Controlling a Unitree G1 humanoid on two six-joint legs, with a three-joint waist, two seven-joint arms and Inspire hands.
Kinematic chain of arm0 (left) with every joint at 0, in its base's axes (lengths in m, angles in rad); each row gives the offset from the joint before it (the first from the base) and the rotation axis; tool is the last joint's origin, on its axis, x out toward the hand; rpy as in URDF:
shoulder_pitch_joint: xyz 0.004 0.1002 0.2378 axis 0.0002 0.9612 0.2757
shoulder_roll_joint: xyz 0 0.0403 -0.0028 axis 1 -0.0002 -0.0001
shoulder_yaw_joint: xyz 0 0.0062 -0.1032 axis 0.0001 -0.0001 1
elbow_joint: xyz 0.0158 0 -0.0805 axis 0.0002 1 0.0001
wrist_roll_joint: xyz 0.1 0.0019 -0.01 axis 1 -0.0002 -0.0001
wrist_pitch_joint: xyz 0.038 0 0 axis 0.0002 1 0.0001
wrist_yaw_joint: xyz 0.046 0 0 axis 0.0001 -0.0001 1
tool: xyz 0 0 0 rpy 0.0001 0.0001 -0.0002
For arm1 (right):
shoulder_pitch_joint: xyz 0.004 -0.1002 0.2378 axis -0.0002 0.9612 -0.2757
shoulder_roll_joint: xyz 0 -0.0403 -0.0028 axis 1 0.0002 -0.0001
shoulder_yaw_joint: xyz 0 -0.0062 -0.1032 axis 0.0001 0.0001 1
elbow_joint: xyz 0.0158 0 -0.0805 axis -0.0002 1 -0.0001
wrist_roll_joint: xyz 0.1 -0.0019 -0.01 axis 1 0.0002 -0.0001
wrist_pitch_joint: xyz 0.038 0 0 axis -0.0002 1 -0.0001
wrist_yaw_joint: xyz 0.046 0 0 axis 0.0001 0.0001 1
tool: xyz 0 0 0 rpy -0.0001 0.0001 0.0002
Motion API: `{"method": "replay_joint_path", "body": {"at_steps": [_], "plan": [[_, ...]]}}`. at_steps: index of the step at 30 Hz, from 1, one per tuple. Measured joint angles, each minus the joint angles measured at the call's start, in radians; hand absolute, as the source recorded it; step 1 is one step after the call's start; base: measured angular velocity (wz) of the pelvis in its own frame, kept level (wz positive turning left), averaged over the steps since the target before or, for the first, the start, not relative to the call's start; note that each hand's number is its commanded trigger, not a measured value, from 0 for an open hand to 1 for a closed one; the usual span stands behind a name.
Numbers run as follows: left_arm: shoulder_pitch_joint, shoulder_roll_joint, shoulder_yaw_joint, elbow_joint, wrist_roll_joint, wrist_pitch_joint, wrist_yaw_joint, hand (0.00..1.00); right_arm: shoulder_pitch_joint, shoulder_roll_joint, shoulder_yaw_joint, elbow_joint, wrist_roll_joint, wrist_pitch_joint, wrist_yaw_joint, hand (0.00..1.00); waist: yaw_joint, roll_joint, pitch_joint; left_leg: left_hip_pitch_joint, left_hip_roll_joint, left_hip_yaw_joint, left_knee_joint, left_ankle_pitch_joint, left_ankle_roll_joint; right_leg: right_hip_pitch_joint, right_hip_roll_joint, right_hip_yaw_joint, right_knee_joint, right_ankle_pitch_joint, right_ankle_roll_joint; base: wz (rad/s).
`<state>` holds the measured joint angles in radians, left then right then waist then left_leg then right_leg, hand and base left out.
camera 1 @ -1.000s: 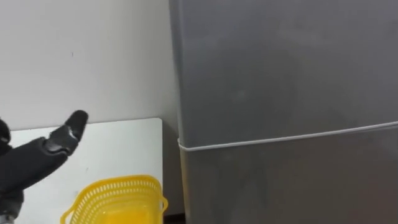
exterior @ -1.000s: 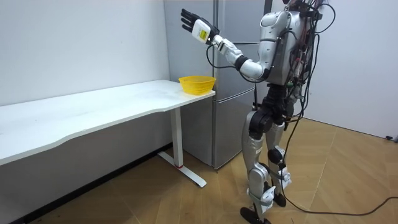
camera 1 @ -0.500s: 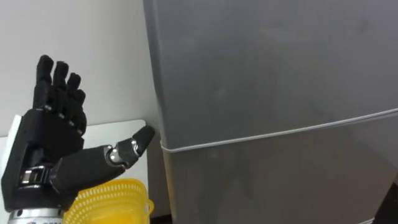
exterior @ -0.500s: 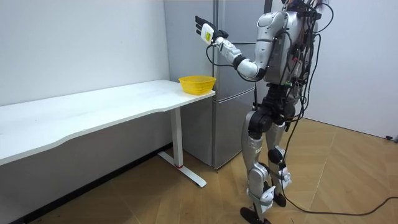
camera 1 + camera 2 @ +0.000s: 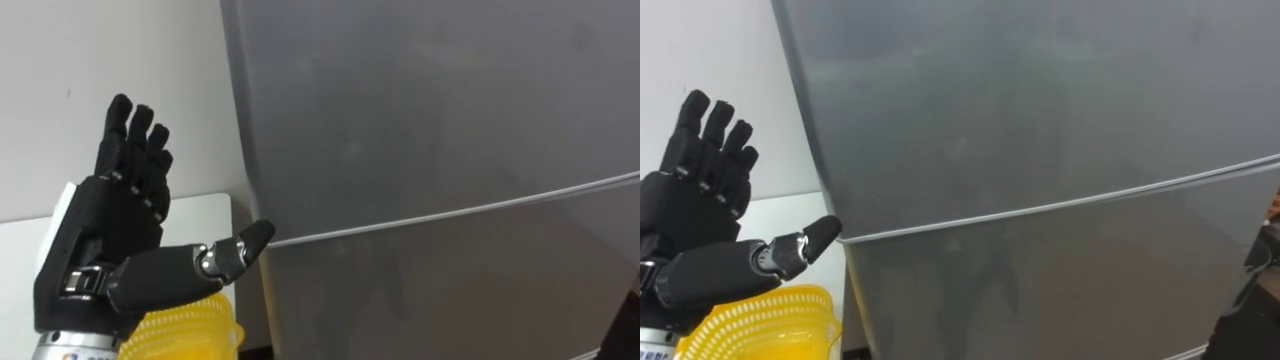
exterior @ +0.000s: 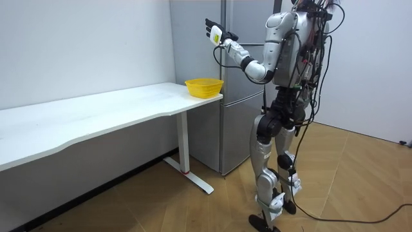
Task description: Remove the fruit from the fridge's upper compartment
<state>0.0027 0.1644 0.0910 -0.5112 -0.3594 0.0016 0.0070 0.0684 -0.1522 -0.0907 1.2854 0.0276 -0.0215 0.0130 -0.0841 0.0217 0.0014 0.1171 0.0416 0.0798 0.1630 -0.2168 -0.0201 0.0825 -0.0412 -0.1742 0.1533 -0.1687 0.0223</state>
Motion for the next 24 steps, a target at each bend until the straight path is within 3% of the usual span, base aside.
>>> {"method": "replay_joint_path", "body": {"at_steps": [15, 24], "plan": [[0.000, 0.004, -0.042, 0.000, 0.059, 0.015, -0.003, 0.00, -0.005, -0.001, -0.002, -0.002, -0.034, 0.000, -0.014, 0.00, -0.022, 0.004, 0.0007, -0.001, 0.001, 0.002, 0.000, 0.000, 0.000, 0.002, 0.000, -0.013, 0.001, 0.000, 0.000, 0.00], [0.000, 0.004, -0.090, 0.000, 0.088, 0.030, -0.021, 0.00, -0.008, 0.000, 0.000, -0.002, -0.034, 0.001, -0.023, 0.00, -0.025, 0.005, 0.0064, -0.001, 0.002, 0.012, 0.000, 0.000, 0.000, -0.001, 0.003, 0.010, 0.001, 0.002, -0.001, -0.05]]}}
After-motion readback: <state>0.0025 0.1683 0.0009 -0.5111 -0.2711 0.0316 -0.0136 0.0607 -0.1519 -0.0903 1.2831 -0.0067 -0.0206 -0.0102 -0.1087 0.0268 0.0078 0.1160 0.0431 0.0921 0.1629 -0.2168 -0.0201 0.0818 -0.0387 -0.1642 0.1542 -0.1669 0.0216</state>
